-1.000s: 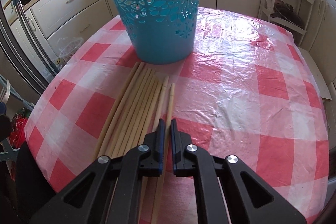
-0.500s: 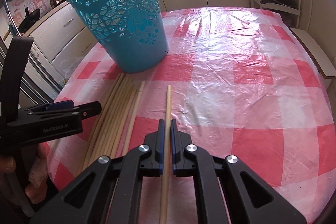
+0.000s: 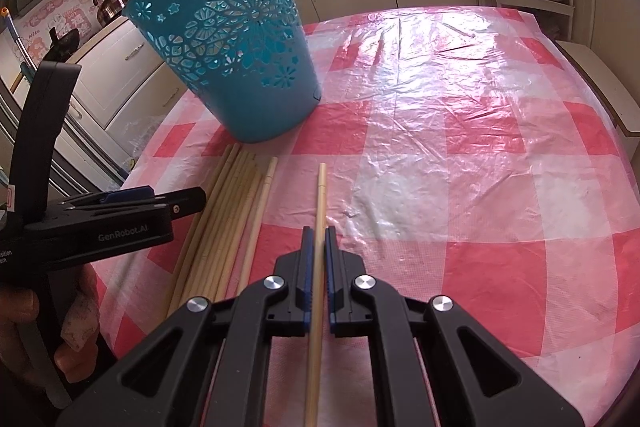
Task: Organize utensils
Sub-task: 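Close the left tool on one wooden stick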
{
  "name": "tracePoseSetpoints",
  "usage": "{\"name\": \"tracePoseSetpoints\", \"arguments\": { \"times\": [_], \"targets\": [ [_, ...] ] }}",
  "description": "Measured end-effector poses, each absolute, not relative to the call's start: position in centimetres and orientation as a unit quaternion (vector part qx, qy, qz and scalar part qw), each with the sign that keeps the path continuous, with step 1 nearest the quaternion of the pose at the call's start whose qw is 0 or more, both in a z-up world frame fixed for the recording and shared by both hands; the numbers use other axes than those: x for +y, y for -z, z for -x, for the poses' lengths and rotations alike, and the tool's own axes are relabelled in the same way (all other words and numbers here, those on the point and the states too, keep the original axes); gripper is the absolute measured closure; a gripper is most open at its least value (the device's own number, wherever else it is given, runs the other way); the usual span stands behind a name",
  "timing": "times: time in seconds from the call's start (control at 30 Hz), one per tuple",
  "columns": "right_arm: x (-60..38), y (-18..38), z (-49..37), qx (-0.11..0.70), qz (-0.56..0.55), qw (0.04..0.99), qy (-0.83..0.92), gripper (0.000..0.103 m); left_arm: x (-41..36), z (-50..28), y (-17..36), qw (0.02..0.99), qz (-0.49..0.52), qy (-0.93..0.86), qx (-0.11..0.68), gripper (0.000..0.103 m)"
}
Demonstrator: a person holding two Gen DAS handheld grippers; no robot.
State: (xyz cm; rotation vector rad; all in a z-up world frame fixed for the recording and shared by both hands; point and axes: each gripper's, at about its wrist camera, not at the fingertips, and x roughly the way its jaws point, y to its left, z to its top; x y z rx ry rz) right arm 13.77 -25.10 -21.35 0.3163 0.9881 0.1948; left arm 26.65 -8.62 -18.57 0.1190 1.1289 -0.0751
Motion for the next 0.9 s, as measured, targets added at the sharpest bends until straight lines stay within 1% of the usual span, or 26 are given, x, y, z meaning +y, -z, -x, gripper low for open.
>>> {"name": "tracePoseSetpoints", "arguments": {
  "times": [0.07, 0.13, 0.3, 0.37, 0.4, 0.43, 0.47, 0.57, 0.7, 0.83, 0.9],
  "targets": [
    [-25.0, 21.3, -13.8, 0.471, -0.150, 0.864, -0.093, 0.097, -8.6, -26.8, 19.0, 0.840, -0.055, 0.040, 0.539, 0.039],
    [-25.0, 21.3, -13.8, 0.471, -0.149, 0.864, -0.093, 0.097, -8.8, -26.8, 19.2, 0.842, -0.054, 0.042, 0.536, 0.042],
    [-24.6, 21.3, -13.9, 0.473, -0.147, 0.864, -0.092, 0.097, -9.7, -26.9, 19.0, 0.842, -0.054, 0.058, 0.533, 0.061],
    [-24.3, 21.2, -14.2, 0.476, -0.141, 0.864, -0.089, 0.096, -9.8, -27.1, 18.9, 0.842, -0.052, 0.061, 0.534, 0.076],
    [-24.1, 21.2, -14.2, 0.477, -0.133, 0.864, -0.088, 0.096, -9.9, -27.2, 18.8, 0.841, -0.052, 0.065, 0.534, 0.081],
    [-23.8, 21.0, -14.2, 0.478, -0.121, 0.866, -0.085, 0.096, -9.9, -27.3, 18.8, 0.841, -0.052, 0.068, 0.535, 0.091],
    [-23.4, 20.9, -14.2, 0.479, -0.105, 0.868, -0.082, 0.096, -9.9, -27.4, 18.8, 0.839, -0.051, 0.072, 0.536, 0.097],
    [-22.6, 20.7, -14.2, 0.478, -0.077, 0.871, -0.075, 0.097, -9.3, -27.7, 18.6, 0.835, -0.034, 0.083, 0.543, 0.098],
    [-23.6, 20.9, -14.2, 0.479, -0.108, 0.867, -0.084, 0.096, -7.0, -27.0, 17.1, 0.844, 0.001, 0.090, 0.529, 0.098],
    [-24.6, 21.2, -14.3, 0.477, -0.147, 0.861, -0.093, 0.096, -4.8, -25.2, 13.6, 0.863, 0.033, 0.096, 0.495, 0.098],
    [-24.7, 21.2, -14.2, 0.477, -0.156, 0.860, -0.095, 0.096, -3.8, -24.3, 10.9, 0.879, 0.050, 0.100, 0.464, 0.098]
  ]
}}
